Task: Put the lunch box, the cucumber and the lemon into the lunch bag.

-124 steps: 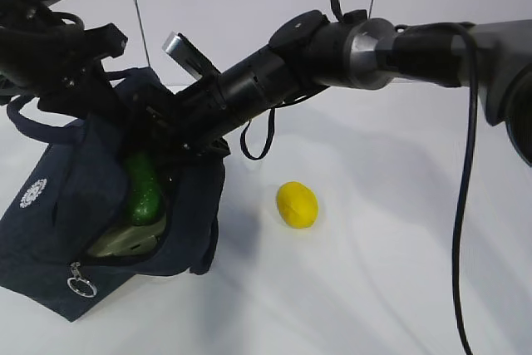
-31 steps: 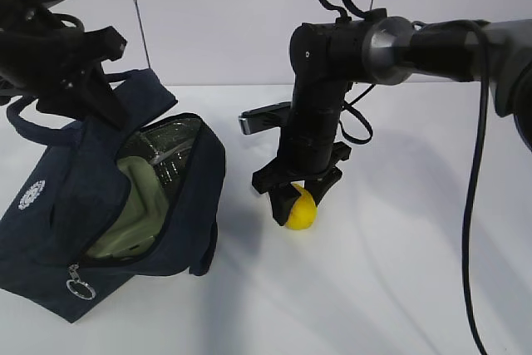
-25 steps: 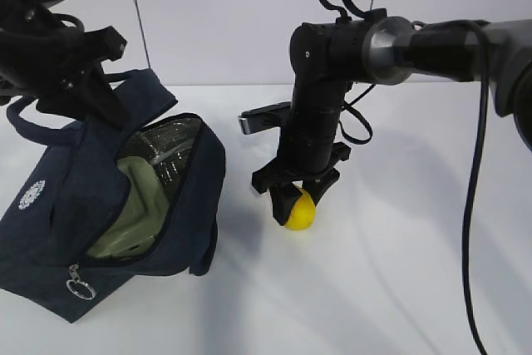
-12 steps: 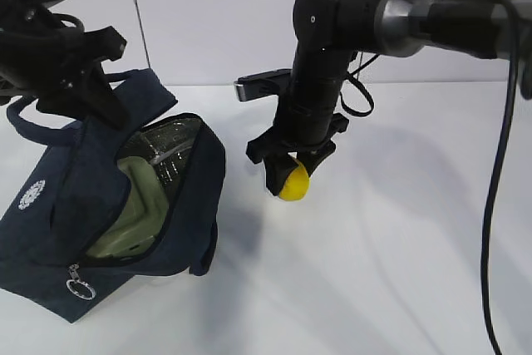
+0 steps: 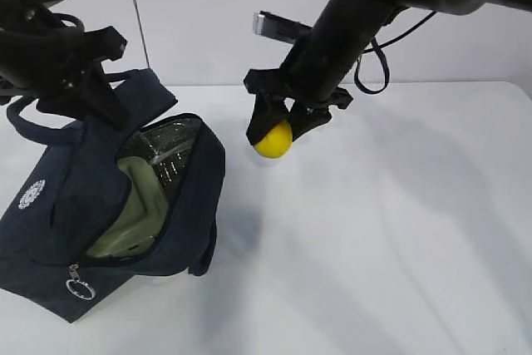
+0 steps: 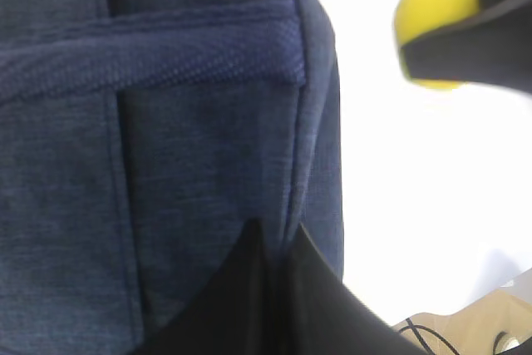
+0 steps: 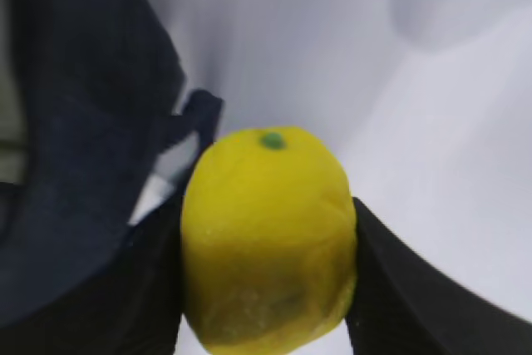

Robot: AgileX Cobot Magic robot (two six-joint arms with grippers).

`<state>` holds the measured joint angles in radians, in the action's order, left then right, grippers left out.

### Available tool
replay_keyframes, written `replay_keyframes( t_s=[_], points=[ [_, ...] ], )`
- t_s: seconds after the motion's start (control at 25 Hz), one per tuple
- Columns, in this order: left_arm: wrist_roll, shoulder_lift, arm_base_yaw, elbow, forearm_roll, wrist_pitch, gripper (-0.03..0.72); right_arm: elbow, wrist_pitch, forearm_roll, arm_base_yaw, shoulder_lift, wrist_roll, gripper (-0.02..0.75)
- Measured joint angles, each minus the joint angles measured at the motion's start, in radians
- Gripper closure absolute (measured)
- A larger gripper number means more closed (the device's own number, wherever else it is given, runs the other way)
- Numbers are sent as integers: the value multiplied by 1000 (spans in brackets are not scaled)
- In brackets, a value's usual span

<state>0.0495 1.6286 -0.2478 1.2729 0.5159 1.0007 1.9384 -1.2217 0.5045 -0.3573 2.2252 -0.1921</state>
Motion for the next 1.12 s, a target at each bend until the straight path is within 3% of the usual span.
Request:
replay_keyframes(
  t_s=[0.36, 0.72, 1.12],
  points=[
    [0, 0, 0, 0, 0, -4, 690, -56, 0, 365, 19, -4, -137, 361],
    [5, 0, 0, 0, 3, -6, 690, -99, 8, 541, -12, -4, -230, 362],
    [19, 0, 0, 0, 35, -10, 690, -99, 8, 621, -87, 36, -277, 362]
  ],
)
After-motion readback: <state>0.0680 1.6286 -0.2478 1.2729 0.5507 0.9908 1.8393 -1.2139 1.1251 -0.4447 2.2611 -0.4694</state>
